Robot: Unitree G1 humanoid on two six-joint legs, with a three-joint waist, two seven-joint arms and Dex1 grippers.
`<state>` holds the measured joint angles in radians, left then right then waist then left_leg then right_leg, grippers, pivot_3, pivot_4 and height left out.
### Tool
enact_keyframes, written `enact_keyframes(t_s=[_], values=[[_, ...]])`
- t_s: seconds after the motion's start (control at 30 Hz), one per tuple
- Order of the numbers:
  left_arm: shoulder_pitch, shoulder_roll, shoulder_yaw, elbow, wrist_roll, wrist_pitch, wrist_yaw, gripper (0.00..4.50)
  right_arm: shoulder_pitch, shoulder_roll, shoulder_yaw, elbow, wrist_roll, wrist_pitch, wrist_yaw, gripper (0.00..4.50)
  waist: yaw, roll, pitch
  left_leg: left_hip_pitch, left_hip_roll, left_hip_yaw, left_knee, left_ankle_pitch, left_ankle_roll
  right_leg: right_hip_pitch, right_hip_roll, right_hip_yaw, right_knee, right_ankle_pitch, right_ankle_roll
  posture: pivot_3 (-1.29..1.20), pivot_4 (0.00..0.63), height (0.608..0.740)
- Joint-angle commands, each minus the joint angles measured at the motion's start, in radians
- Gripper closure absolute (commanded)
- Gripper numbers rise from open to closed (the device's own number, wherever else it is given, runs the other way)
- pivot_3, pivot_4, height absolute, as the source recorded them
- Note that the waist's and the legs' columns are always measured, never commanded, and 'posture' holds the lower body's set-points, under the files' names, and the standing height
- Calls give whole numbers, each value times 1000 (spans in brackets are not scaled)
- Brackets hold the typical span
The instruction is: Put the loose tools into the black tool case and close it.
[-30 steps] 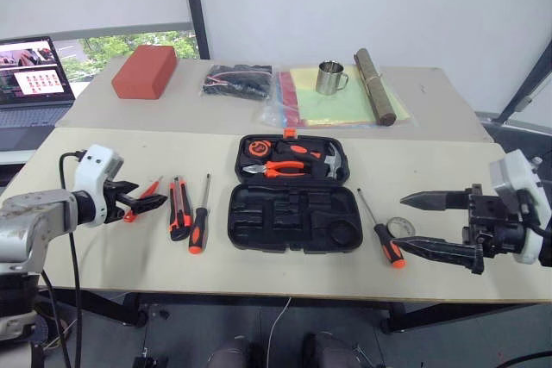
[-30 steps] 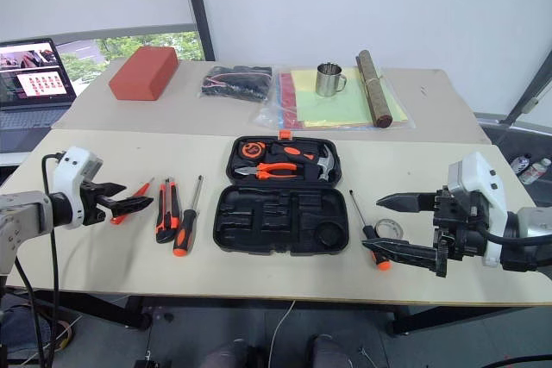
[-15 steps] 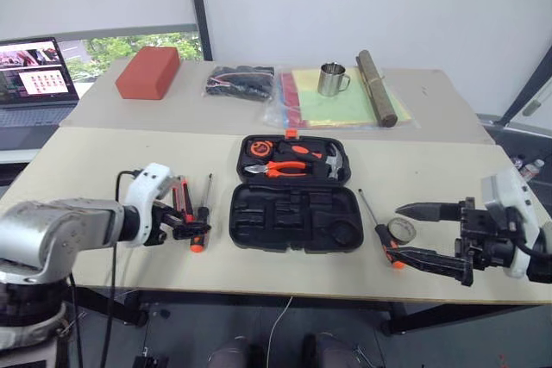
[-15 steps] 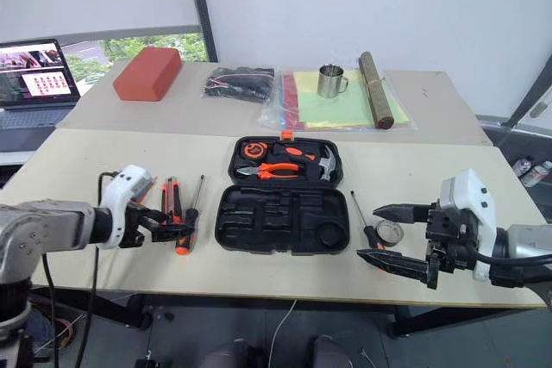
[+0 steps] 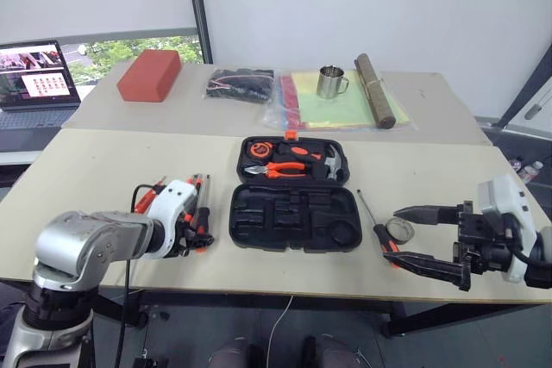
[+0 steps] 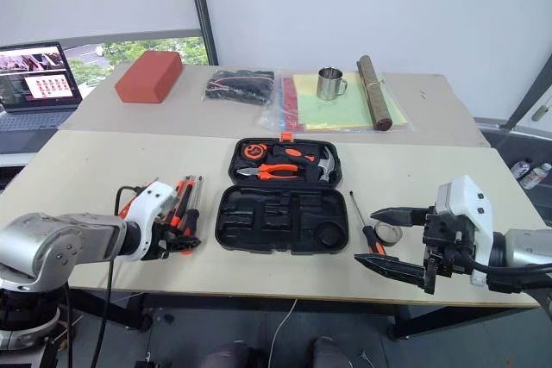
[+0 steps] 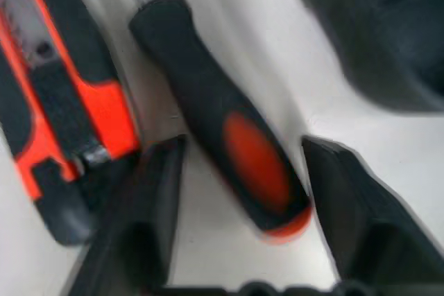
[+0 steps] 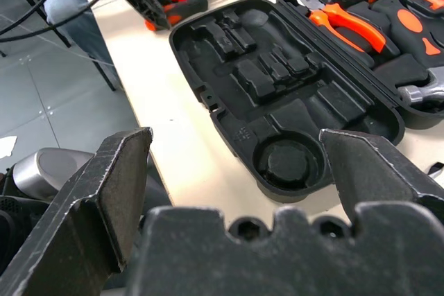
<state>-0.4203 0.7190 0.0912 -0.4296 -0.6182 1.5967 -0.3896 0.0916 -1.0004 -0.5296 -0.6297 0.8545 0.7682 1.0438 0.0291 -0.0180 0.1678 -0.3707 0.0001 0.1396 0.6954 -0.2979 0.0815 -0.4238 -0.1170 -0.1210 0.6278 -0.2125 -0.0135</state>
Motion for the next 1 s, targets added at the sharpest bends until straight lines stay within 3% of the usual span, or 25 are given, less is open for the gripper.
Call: enact_keyframes(t_s=[0.03, 0.07, 0.2, 0.43, 0.6, 0.7, 0.83, 1.0], values=[[-3, -1, -4, 44, 27, -2, 5, 3207, -6, -3, -48, -29, 31, -25, 7, 0, 4, 0, 0, 0, 0, 0, 0, 0, 0, 0, 0, 0, 0, 0, 0, 0, 150, 736], [-6, 0, -4, 51, 28, -5, 4, 3545, -5, -4, -49, -28, 31, -26, 8, 0, 6, 0, 0, 0, 0, 0, 0, 0, 0, 0, 0, 0, 0, 0, -1, 0, 150, 736], [-54, 0, 26, 98, 41, -21, 6, 3553, 6, -2, -52, -21, 22, -34, 13, 0, 11, 0, 0, 0, 0, 0, 0, 0, 0, 0, -1, 0, 0, 1, -2, 0, 150, 736], [-267, 44, 71, 185, 15, -58, -67, 3553, 26, -3, -65, -7, 23, -32, 16, 0, 13, -3, 2, -4, 0, -1, 1, 0, 0, -2, -1, -2, 0, 2, -3, 0, 150, 736], [-409, 202, -109, 221, 35, -385, -391, 3553, 18, -14, -59, 10, 17, -29, 7, 0, 13, -3, 2, -6, -1, -1, 1, 0, 0, -3, 0, -3, -2, 3, -6, 0, 150, 736], [-432, 269, -280, 252, 134, -663, -648, 3553, -8, -13, -37, 16, 0, -43, -11, 0, 10, -2, 1, -6, -1, 0, 0, 0, 0, -3, 1, -3, -4, 3, -5, 0, 150, 736], [-490, 187, -470, 442, 333, -1060, -835, 3553, -45, 4, -9, 31, -20, -48, -54, 0, 12, -1, 1, -5, -1, 1, 0, 0, 0, -2, 1, -3, -4, 3, -5, 0, 150, 736], [-562, 56, -558, 686, 440, -1314, -1000, 3553, -46, 29, 5, 12, -30, -46, -102, 0, 11, -2, 2, -14, 0, 0, 7, 2, 2, -8, 1, -3, -2, 3, -6, 0, 150, 736]])
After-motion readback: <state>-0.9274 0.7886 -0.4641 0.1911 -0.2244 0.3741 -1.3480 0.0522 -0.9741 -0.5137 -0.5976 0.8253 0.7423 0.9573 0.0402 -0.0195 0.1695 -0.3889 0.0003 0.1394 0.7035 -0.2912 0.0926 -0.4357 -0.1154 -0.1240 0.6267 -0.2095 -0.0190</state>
